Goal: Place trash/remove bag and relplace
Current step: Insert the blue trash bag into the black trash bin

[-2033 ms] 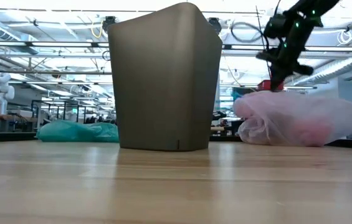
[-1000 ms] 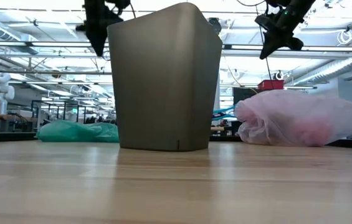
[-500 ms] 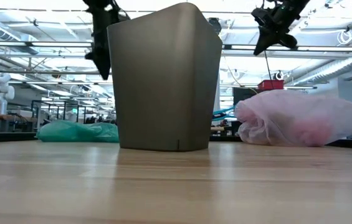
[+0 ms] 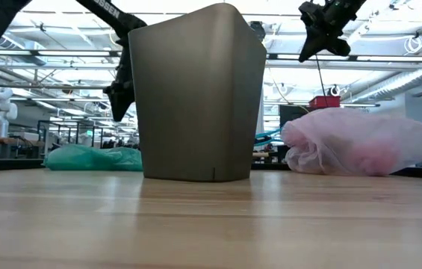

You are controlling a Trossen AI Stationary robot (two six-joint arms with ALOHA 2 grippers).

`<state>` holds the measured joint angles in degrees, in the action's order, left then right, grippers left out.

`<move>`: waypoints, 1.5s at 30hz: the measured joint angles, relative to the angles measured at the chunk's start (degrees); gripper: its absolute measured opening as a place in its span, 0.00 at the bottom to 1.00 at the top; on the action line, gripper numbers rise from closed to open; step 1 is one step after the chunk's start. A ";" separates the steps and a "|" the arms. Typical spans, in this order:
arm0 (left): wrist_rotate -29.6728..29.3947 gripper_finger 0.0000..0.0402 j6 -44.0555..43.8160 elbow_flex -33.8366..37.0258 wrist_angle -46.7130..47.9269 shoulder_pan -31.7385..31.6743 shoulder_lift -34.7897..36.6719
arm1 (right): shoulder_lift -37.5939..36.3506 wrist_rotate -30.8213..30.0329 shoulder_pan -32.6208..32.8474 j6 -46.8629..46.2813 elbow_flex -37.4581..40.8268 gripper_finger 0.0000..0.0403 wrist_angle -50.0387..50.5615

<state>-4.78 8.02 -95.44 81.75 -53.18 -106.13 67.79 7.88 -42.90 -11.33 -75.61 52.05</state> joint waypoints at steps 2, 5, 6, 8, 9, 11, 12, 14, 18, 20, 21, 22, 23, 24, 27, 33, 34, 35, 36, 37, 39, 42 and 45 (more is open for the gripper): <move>0.00 0.22 0.12 0.00 0.01 -0.03 -0.24 | 0.00 0.00 0.60 0.00 0.00 0.00 0.01; 0.00 0.32 0.80 0.00 0.03 -0.01 -0.22 | 0.00 0.00 1.25 0.05 0.00 0.00 -0.06; -0.02 0.34 1.33 0.00 0.07 0.01 -0.22 | 0.00 0.00 1.43 0.10 0.00 0.00 -0.22; -0.46 0.39 1.37 0.00 0.43 0.01 -0.29 | 0.00 0.18 1.49 0.22 0.00 0.00 -0.45; -0.83 0.41 1.37 0.00 0.55 -0.01 -0.31 | 0.00 0.81 1.45 0.22 0.00 0.00 -0.46; -1.31 0.44 1.39 0.00 0.70 -0.36 -0.65 | 0.00 1.49 1.40 0.13 0.00 0.00 -0.94; -1.40 0.45 1.39 0.00 0.67 -0.62 -0.96 | 0.00 1.55 1.40 0.12 0.00 0.00 -1.29; -1.51 0.46 1.39 0.00 0.64 -0.98 -1.79 | 0.00 1.55 1.40 0.07 0.00 0.00 -1.27; -1.51 0.46 2.16 0.00 0.39 -1.91 -4.29 | 0.02 1.55 1.38 0.13 0.00 0.00 -1.29; -1.56 0.46 3.06 0.00 0.27 -2.17 -5.74 | 0.02 1.56 1.40 0.05 0.00 0.00 -1.25; -1.56 0.46 3.12 0.00 0.25 -2.37 -6.42 | 0.02 1.58 1.40 0.03 0.00 0.00 -1.24; -1.58 0.46 3.09 0.00 0.19 -2.55 -7.05 | 0.02 1.62 1.40 0.01 0.00 0.00 -1.21; -1.60 0.46 3.05 0.00 0.02 -2.72 -7.71 | 0.02 1.63 1.40 -0.14 0.00 0.00 -1.19; -1.73 0.46 3.03 0.00 -0.36 -2.82 -8.28 | 0.02 1.64 1.40 -0.57 0.00 0.00 -1.16; -2.41 0.46 3.03 0.01 -1.65 -2.87 -9.81 | 0.02 1.64 1.40 -1.58 0.00 0.00 -1.16; -4.36 0.46 3.00 0.02 -5.39 -2.85 -11.69 | 0.02 2.95 1.40 -1.70 0.00 0.00 -1.16; -4.34 0.46 2.98 0.00 -5.84 -2.85 -11.85 | 0.02 3.04 1.40 -1.71 0.00 0.00 -1.16; -4.33 0.46 2.98 0.00 -6.01 -2.85 -12.01 | 0.02 3.02 1.40 -1.73 0.00 0.00 -1.16; -4.33 0.46 2.98 0.00 -6.25 -2.85 -12.21 | 0.02 3.02 1.40 -1.73 0.00 0.00 -1.16; -4.31 0.46 3.04 0.00 -6.59 -2.85 -12.40 | 0.02 3.02 1.40 -1.73 0.00 0.00 -1.16; -4.31 0.46 3.32 0.00 -6.56 -2.84 -12.61 | 0.02 3.02 1.40 -1.74 0.00 0.00 -1.16; -4.31 0.46 3.31 0.00 -6.45 -3.08 -12.81 | 0.02 3.02 1.40 -3.09 0.00 0.00 -1.16; -4.31 0.46 2.90 0.00 -6.42 -3.44 -12.85 | 0.02 3.02 1.40 -3.45 0.00 0.00 -1.16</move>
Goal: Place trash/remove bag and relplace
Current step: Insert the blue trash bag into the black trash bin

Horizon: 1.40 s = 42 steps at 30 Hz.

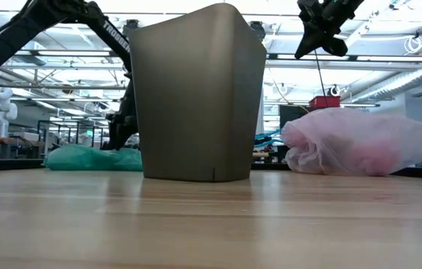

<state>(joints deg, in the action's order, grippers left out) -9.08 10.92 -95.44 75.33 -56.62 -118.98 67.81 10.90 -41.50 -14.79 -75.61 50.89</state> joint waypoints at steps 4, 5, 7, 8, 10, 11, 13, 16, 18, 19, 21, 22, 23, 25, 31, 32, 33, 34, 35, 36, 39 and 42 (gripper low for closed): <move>0.00 0.42 -0.03 0.00 0.02 -0.39 0.00 | 0.00 0.00 0.00 -0.10 0.00 0.00 0.00; 0.00 0.40 -0.02 0.00 0.05 -0.43 0.00 | 0.00 0.00 0.00 -0.41 0.00 0.00 0.00; 0.00 0.34 0.00 0.00 0.13 -0.48 0.00 | 0.00 -0.02 0.00 -1.05 0.00 0.00 0.00; 0.03 0.30 0.00 0.00 0.11 -0.46 0.00 | 0.00 -0.02 0.00 -1.06 0.00 0.00 0.00; 0.92 0.21 0.21 0.00 0.11 -0.46 0.00 | 0.00 -0.02 0.00 -1.07 0.00 0.00 0.00; 1.60 0.16 0.42 0.00 0.11 -0.46 0.00 | 0.00 -0.02 0.00 -1.06 0.00 0.00 0.00; 3.06 0.05 0.78 0.00 0.09 -0.46 0.00 | 0.00 -0.02 0.00 -1.07 0.00 0.00 0.00; 3.95 0.02 0.98 0.00 0.73 -0.42 0.00 | 0.00 -0.02 0.01 -1.07 0.00 0.00 0.02; 4.08 0.01 0.96 -0.27 3.04 -0.42 0.00 | 0.00 -0.05 0.23 -1.07 0.00 0.00 0.00; 4.09 0.01 0.96 -0.65 4.19 -0.42 0.00 | 0.00 -0.15 0.40 -1.07 0.00 0.00 0.00; 4.10 0.00 0.96 -1.53 6.12 -0.37 0.42 | 0.00 -0.17 0.81 -0.99 0.00 0.00 0.00; 4.21 0.00 0.97 -1.76 6.70 -0.37 0.96 | 0.00 -0.15 1.07 -0.97 0.00 0.00 -0.02; 4.38 0.00 0.95 -2.04 6.84 -0.32 1.81 | 0.00 -0.16 1.33 -0.91 0.00 0.00 0.00; 4.58 0.00 0.45 -2.67 6.61 -0.24 3.92 | 0.00 -0.16 1.81 -0.67 0.00 0.00 -0.02; 5.95 0.00 -1.95 -3.15 6.63 -0.24 11.87 | 0.02 -0.16 3.17 -0.59 0.00 0.00 -0.04; 5.95 0.00 -2.53 -3.15 6.65 -0.24 13.14 | 0.01 -0.15 3.37 -0.50 -0.01 0.00 -0.06; 5.93 0.00 -2.96 -3.20 6.65 -0.24 14.18 | 0.00 -0.15 3.55 -0.42 -0.02 0.00 -0.07; 5.92 0.00 -3.11 -3.23 6.64 -0.24 15.05 | 0.01 -0.16 3.76 -0.41 -0.02 0.00 -0.07; 5.88 0.00 -3.37 -3.23 6.63 -0.24 15.73 | 0.02 -0.15 3.93 -0.41 -0.02 0.00 -0.14; 5.67 0.00 -3.63 -3.23 6.52 -0.24 16.16 | 0.02 -0.15 4.08 -0.39 -0.02 0.00 -0.31; 4.96 0.02 -3.53 -3.23 6.11 -0.25 16.74 | 0.02 -0.14 4.46 -0.39 -0.02 0.00 -1.78; 4.83 0.06 -1.49 -2.88 5.58 -0.26 16.68 | 0.02 -0.05 4.55 -0.45 -0.02 0.00 -3.25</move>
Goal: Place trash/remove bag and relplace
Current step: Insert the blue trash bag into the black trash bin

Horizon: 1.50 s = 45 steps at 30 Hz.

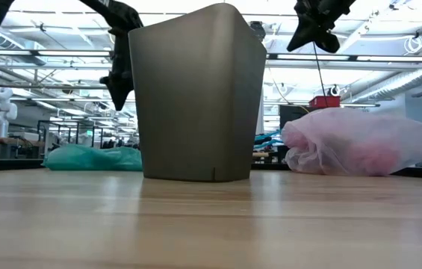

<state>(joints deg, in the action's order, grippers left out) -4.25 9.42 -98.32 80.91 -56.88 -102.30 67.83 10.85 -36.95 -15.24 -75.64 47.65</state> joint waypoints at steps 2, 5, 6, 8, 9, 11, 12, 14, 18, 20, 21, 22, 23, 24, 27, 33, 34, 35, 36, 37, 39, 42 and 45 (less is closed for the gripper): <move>-0.02 0.11 1.60 0.67 -0.54 0.02 0.00 | 0.00 0.01 0.00 -0.41 -0.04 0.00 -0.14; -0.07 0.19 3.09 1.75 -1.33 0.02 -0.39 | 0.00 0.01 0.08 -0.58 -0.04 0.00 -0.26; -0.09 0.22 3.10 2.11 -1.38 0.02 -0.77 | 0.00 -0.01 0.29 -0.76 -0.04 0.00 -0.27; -0.32 0.27 3.07 2.50 -1.53 0.02 -1.99 | 0.00 -0.04 0.73 -1.02 -0.04 0.00 -0.52; -0.49 0.30 3.07 2.78 -1.80 0.02 -2.73 | 0.00 -0.02 1.05 -1.04 -0.04 0.00 -0.92; -0.91 0.35 3.07 3.45 -2.41 0.02 -4.07 | 0.00 -0.03 1.85 -1.25 -0.04 0.00 -1.58; -1.02 0.37 3.11 3.78 -2.99 0.02 -4.76 | 0.00 -0.02 2.23 -1.41 -0.04 0.00 -1.88; -2.25 0.41 3.18 4.47 -3.99 0.02 -6.20 | 0.00 -0.04 2.99 -2.21 -0.04 0.00 -3.06; -7.27 0.46 3.10 5.17 -5.81 0.00 -9.12 | 0.00 -0.06 4.63 -3.61 -0.04 0.00 -4.23; -8.52 0.47 3.09 5.17 -5.71 0.00 -10.61 | 0.00 -0.07 5.45 -4.08 -0.04 0.00 -4.82; -8.52 0.47 3.09 5.17 -5.64 0.00 -11.39 | 0.00 -0.07 5.80 -4.25 -0.04 0.00 -5.14; -8.48 0.47 3.07 5.20 -5.56 0.02 -12.16 | 0.00 -0.06 6.08 -4.37 -0.04 0.00 -5.44; -8.42 0.47 3.07 5.21 -5.50 0.02 -12.86 | 0.00 -0.06 6.39 -4.64 -0.04 0.00 -5.82; -8.40 0.47 3.07 5.22 -5.43 0.02 -13.43 | 0.00 -0.05 6.65 -4.97 -0.04 0.00 -6.29; -8.36 0.47 3.06 5.22 -5.28 0.00 -15.17 | 0.00 -0.04 7.10 -5.34 -0.04 0.00 -7.45; -8.28 0.44 2.91 5.22 -5.14 0.02 -17.28 | 0.00 -0.10 7.08 -6.17 -0.04 0.00 -7.66; -8.36 0.42 2.94 5.22 -5.04 0.04 -17.37 | 0.00 -0.10 7.08 -6.17 -0.04 0.00 -7.66; -8.39 0.39 2.91 5.22 -4.86 0.29 -17.38 | 0.00 -0.08 7.08 -6.17 -0.04 0.00 -7.66; -8.47 0.34 2.91 5.22 -4.83 0.63 -17.38 | 0.00 -0.10 7.08 -6.15 -0.04 0.00 -7.72; -8.58 0.28 2.94 5.22 -4.79 1.07 -17.34 | 0.00 -0.10 7.08 -5.95 -0.04 0.00 -7.94; -8.59 0.13 3.00 5.22 -4.13 2.07 -16.95 | 0.00 -0.10 7.08 -5.21 -0.02 0.00 -8.84; -8.26 0.03 2.91 4.71 -3.41 3.39 -15.57 | 0.00 -0.10 7.06 -4.59 -0.02 0.00 -10.59; -8.21 0.01 2.74 4.25 -3.23 4.12 -12.83 | 0.00 -0.08 7.06 -3.30 -0.02 0.00 -11.62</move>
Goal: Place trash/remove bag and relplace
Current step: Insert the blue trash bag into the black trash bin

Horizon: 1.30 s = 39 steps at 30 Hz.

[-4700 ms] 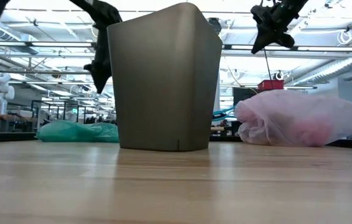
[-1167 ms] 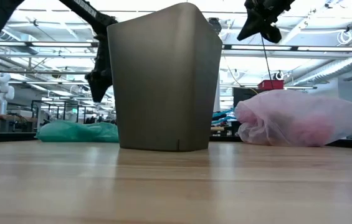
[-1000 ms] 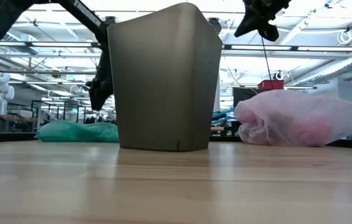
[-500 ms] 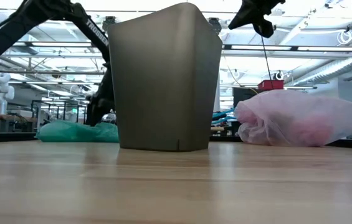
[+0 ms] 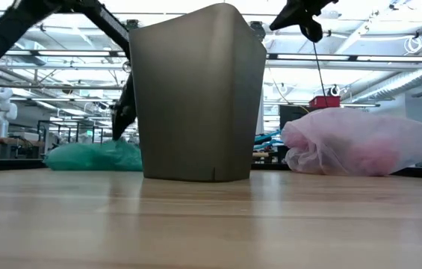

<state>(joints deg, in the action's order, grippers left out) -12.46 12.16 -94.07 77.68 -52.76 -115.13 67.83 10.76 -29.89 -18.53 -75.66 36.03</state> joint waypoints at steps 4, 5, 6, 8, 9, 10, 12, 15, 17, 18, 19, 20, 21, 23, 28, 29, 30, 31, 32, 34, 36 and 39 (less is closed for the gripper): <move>2.00 0.00 -2.77 -0.39 -0.06 0.91 5.66 | 0.00 0.03 0.00 0.35 0.02 0.00 -1.73; 2.63 0.00 -3.67 -0.39 -0.22 1.08 7.22 | 0.00 0.03 0.00 0.36 0.02 0.00 -1.91; 2.99 0.00 -4.40 -0.39 -0.25 1.18 8.81 | 0.00 0.03 0.00 0.36 0.02 0.00 -2.08; 3.42 0.00 -5.86 -0.39 -0.23 1.19 12.46 | 0.00 0.07 0.00 0.35 0.02 0.00 -2.66; 3.46 0.00 -6.35 -0.39 -0.21 1.19 14.38 | 0.00 0.14 0.00 0.31 0.04 0.00 -2.90; 3.50 0.00 -7.03 -0.39 -0.19 1.21 16.46 | 0.00 0.46 0.00 0.21 0.04 0.00 -3.40; 3.60 0.00 -8.57 -0.39 -0.18 1.51 20.60 | 0.00 2.86 -0.04 0.19 0.04 0.00 -5.07; 3.60 0.00 -11.45 -0.40 -0.41 1.85 26.64 | 0.00 9.09 -0.02 0.30 0.07 0.00 -9.36; 3.60 0.00 -12.27 -0.41 -1.13 1.97 30.56 | 0.00 14.14 0.00 0.14 0.07 0.00 -13.62; 3.58 0.00 -12.32 -0.41 -1.42 1.95 32.43 | 0.00 15.93 0.00 -0.54 0.07 0.00 -15.91; 3.54 0.00 -12.35 -0.41 -1.84 1.95 34.23 | 0.09 17.20 0.01 -1.32 0.07 0.00 -18.71; 3.53 0.00 -12.35 -0.41 -2.70 1.95 35.93 | 0.16 18.08 0.02 -2.20 0.07 0.00 -21.49; 3.53 0.00 -12.51 -0.42 -3.59 1.95 37.55 | 0.21 18.33 0.01 -3.17 0.07 0.00 -23.82; 3.54 0.00 -13.38 -0.41 -5.29 1.95 40.44 | 0.55 18.47 -0.02 -4.24 0.07 0.00 -28.14; 3.88 0.00 -13.40 -1.03 -11.20 2.04 46.51 | 2.41 19.65 -0.02 -6.14 0.07 0.00 -35.41; 4.24 0.00 -13.44 -1.63 -12.46 2.28 47.29 | 2.91 19.65 -0.01 -6.27 0.07 0.00 -36.24; 4.91 0.00 -13.71 -2.37 -13.66 2.45 47.78 | 3.37 19.66 0.01 -6.35 0.07 0.00 -37.20; 5.28 0.00 -14.38 -3.37 -14.70 2.65 48.09 | 3.86 19.64 0.02 -6.36 0.07 0.00 -38.29; 5.91 0.00 -14.88 -4.42 -15.70 2.71 48.24 | 4.41 19.65 0.01 -6.60 0.07 0.00 -39.22; 7.59 0.00 -15.77 -6.49 -18.38 2.88 48.26 | 5.55 19.65 0.00 -7.59 0.07 0.00 -41.21; 9.48 0.00 -16.28 -8.44 -20.76 3.03 48.19 | 6.86 19.63 0.00 -8.51 0.07 0.00 -43.14; 13.53 0.00 -16.41 -10.41 -25.08 3.09 47.96 | 8.82 19.63 0.00 -10.35 0.07 0.01 -45.96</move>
<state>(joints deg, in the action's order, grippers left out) 1.07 -4.25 -104.48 52.59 -49.67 -67.17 76.66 30.39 -29.89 -28.89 -75.59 -9.93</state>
